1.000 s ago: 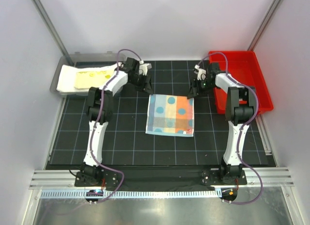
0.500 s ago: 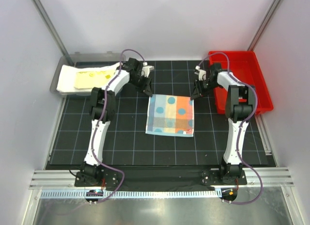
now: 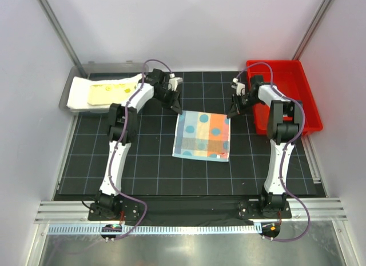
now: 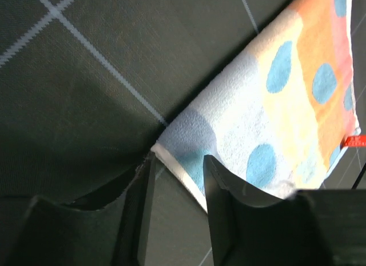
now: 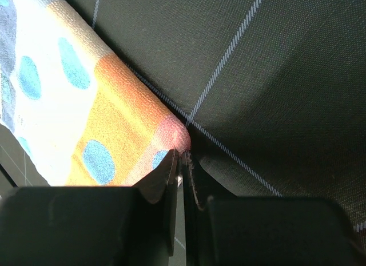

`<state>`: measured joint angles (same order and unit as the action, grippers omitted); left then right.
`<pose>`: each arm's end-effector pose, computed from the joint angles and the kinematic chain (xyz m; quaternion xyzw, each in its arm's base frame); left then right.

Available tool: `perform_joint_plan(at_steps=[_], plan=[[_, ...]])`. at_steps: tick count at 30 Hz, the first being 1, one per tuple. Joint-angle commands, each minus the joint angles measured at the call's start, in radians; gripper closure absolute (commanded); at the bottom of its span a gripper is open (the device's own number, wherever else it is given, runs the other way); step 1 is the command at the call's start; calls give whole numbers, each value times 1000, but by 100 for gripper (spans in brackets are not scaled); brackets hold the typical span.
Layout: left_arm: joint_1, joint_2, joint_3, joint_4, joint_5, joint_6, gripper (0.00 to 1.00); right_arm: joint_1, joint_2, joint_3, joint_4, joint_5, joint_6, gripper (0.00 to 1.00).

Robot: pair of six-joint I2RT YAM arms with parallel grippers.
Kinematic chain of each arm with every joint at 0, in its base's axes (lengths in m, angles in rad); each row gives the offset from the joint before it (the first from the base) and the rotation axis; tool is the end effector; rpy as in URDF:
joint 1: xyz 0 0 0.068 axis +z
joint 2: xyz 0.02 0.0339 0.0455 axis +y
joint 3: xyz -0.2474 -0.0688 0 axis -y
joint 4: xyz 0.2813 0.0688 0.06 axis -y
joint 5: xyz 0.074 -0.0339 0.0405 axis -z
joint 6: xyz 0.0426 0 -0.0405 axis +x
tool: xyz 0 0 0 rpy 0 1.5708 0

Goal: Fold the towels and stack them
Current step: Fold the towel

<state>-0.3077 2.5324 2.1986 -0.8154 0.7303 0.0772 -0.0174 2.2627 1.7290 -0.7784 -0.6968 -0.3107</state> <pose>0.5171 -0.1941 0.1231 0.2480 0.8822 -0.3693 0.1540 0.4782 0.0190 0.1094 -0.1798 0.9156 0.3142 0.1749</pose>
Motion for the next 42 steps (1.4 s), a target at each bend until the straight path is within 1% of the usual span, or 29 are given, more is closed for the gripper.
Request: perform_joint_plan(at_steps=[1,3,4,5,7,8,9,10,14,20,22,23,24,25,26,28,29,31,32,34,35,36,37,38,42], plan=[[-2,-41,-16,79,-25,-30,55,-3,6,32,13,-29,-4,87],[2,-60,-39,126,-32,-62,54,-3,9,32,16,-33,2,87],[5,-58,-42,139,-25,-71,51,-3,14,32,16,-33,4,87],[5,-58,-40,148,-13,-103,51,-3,14,33,16,-32,4,87],[7,-47,-36,156,6,-112,52,-3,15,34,19,-30,7,87],[7,-43,-34,156,3,-120,53,-3,15,34,21,-29,10,87],[7,-38,-37,153,6,-120,57,-3,15,32,24,-29,12,87],[7,-35,-39,150,7,-120,58,-4,15,33,22,-29,13,87],[5,-34,-62,131,0,-111,59,-3,11,35,27,-29,18,87],[-1,-38,-77,116,6,-94,68,-3,12,35,31,-26,24,87],[-1,-40,-80,111,6,-96,77,-3,12,35,34,-26,30,87],[-1,-40,-77,113,14,-100,83,-3,11,35,39,-26,35,90],[1,-43,-76,116,20,-109,95,-3,8,35,44,-21,39,94],[-1,-44,-73,122,24,-131,100,-3,-9,35,65,8,68,99],[1,-66,-74,130,29,-145,100,-1,-21,32,74,23,77,99],[-1,-99,-106,208,41,-190,100,-1,-69,-8,117,54,103,99],[-1,-125,-169,252,61,-244,100,0,-136,-35,186,59,132,99],[-1,-211,-252,355,3,-284,100,0,-201,-121,249,62,163,99],[-2,-237,-326,387,-17,-309,100,0,-271,-153,313,72,194,99],[-2,-313,-385,453,-63,-326,100,2,-330,-239,382,86,216,99],[-2,-332,-416,467,-71,-335,100,2,-351,-264,399,82,226,99],[-4,-369,-454,484,-75,-349,100,2,-388,-322,424,65,257,99],[-4,-383,-473,496,-75,-355,100,2,-406,-360,506,53,287,99],[-5,-399,-496,498,-77,-359,100,5,-420,-435,545,45,330,99],[-16,-463,-569,498,-104,-356,100,13,-521,-563,602,94,375,99]])
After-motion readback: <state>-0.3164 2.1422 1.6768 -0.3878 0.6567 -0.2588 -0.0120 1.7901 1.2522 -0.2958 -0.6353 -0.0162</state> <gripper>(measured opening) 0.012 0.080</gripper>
